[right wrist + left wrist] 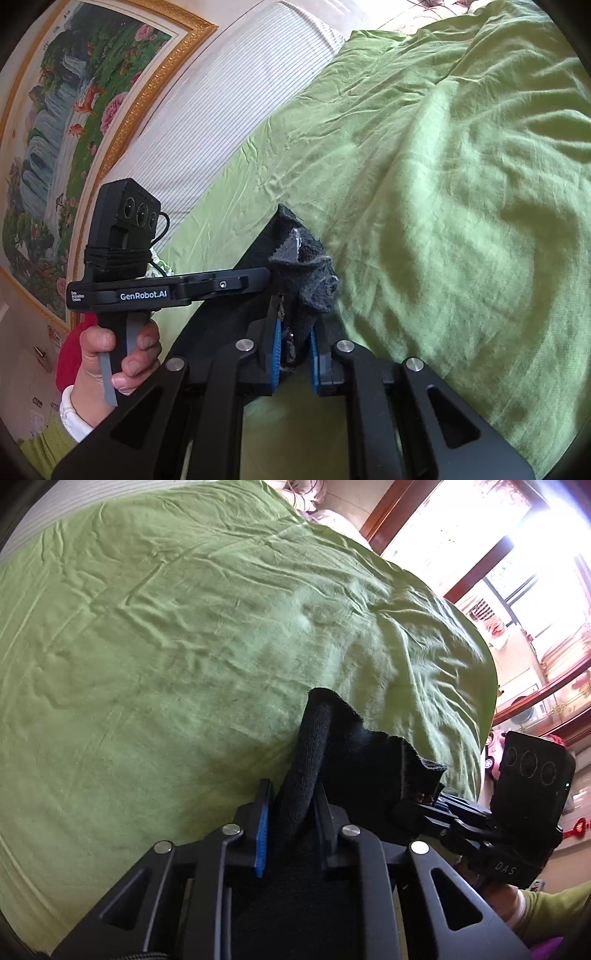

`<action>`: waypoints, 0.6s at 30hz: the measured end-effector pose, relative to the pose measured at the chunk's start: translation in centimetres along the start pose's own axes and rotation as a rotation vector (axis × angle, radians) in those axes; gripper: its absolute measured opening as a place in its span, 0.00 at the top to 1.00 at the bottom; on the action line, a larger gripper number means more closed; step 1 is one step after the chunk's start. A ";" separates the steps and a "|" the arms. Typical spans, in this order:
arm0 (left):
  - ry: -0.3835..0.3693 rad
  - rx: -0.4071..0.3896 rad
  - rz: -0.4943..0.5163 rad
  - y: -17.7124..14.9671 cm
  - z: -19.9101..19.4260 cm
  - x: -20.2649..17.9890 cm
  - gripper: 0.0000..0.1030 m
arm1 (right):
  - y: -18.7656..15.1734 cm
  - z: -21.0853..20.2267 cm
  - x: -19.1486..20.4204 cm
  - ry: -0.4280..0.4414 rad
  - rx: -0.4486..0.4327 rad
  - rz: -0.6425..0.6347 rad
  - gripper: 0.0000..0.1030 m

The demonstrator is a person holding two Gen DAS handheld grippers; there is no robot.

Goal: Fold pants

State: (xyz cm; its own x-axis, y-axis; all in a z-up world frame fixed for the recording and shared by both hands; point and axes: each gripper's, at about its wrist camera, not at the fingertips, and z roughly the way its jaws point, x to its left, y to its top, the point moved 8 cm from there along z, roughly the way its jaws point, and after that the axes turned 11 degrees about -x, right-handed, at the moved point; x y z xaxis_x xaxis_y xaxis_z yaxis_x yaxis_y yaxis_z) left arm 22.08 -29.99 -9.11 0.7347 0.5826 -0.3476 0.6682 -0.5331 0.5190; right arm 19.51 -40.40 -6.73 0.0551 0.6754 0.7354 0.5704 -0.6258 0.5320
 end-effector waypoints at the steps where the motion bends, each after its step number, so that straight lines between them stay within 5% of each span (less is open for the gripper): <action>1: -0.001 -0.009 -0.002 0.0 -0.3 -0.1 0.87 | 0.0 -0.1 0.2 0.004 -0.002 -0.010 0.87; 11: -0.023 -0.157 -0.019 0.6 -6.1 -1.9 0.90 | 1.0 -1.8 4.0 0.137 -0.041 -0.062 0.87; 18: -0.048 -0.269 -0.063 -0.8 -12.3 -2.0 0.90 | 0.3 -2.8 9.7 0.349 -0.018 -0.100 0.87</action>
State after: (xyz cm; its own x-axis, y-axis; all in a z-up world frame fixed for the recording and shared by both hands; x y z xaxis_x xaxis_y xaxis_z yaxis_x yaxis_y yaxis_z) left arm 18.67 -23.14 0.77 0.7020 0.5761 -0.4187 0.6622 -0.3114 0.6816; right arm 17.92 -35.18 1.72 -0.2851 0.5619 0.7765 0.5441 -0.5720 0.6138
